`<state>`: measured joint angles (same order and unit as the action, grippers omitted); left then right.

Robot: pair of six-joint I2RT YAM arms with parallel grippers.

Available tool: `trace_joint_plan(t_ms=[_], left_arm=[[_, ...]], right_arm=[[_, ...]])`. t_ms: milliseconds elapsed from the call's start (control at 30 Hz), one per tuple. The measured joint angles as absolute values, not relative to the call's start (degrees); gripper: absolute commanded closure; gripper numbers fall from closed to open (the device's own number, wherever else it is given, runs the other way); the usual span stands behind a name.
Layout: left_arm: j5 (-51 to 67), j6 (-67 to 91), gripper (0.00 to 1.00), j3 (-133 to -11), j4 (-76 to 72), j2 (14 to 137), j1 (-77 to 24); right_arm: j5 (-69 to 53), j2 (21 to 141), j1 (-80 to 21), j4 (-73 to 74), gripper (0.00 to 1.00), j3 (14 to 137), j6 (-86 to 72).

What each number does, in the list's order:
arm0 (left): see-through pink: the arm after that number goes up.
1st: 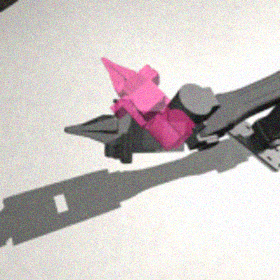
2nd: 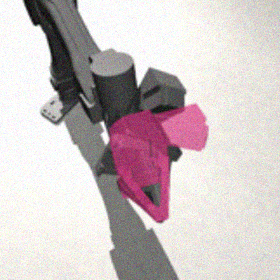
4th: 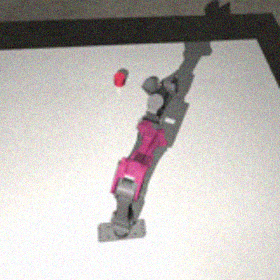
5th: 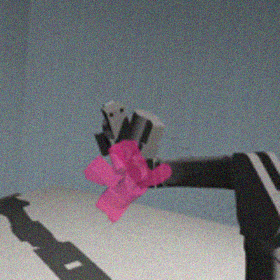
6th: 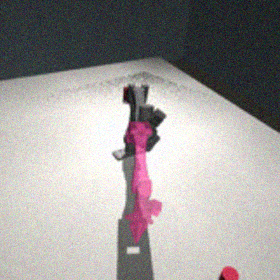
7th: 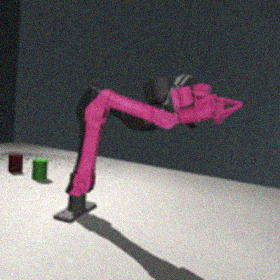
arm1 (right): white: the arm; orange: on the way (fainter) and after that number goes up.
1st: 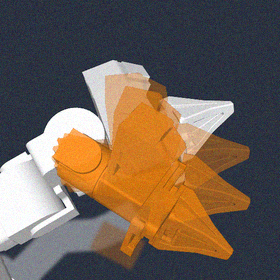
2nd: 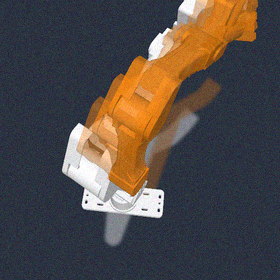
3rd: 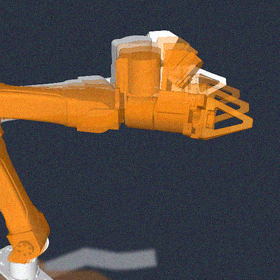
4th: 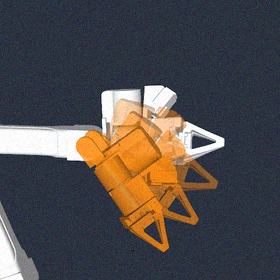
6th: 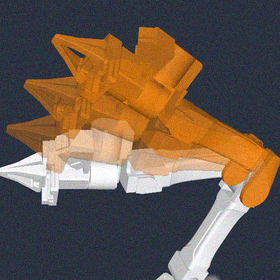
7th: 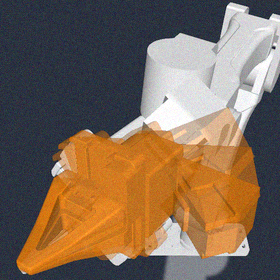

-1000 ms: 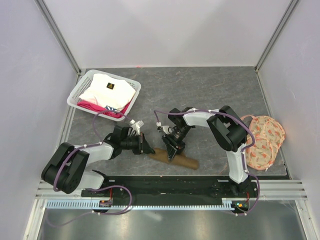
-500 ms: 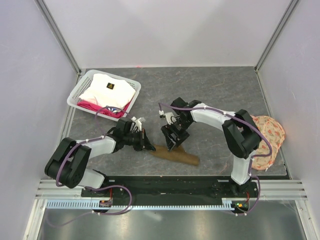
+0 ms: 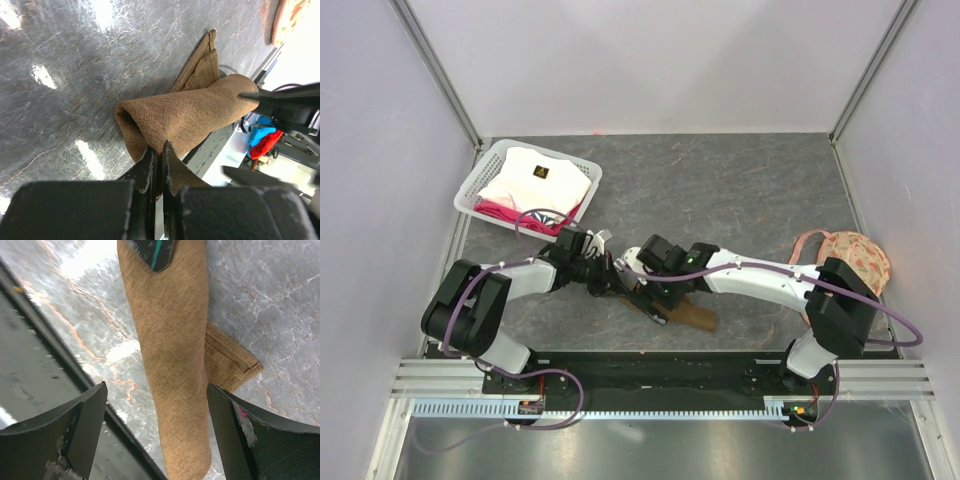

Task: Fold the napkin, place the utensils inside, and roll it up
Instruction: Roll the napkin with the utensil

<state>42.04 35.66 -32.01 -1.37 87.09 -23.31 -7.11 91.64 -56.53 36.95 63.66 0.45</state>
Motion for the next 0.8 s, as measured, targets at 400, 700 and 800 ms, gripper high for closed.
trace_joint_plan(t_ms=[400, 700, 800], left_arm=[[43.24, 35.62, 0.98, -32.67, -0.43, 87.83, -22.35], [43.40, 35.42, 0.59, -32.97, -0.14, 88.01, -22.24], [41.82, 35.55, 0.49, -32.75, -0.23, 86.46, -22.24]], right_arm=[[3.73, 98.35, -61.41, 36.12, 0.23, 63.09, 1.83], [-1.32, 100.38, -59.88, 36.47, 0.56, 62.65, 2.98], [-6.11, 100.73, -58.72, 36.75, 0.61, 62.65, 3.07]])
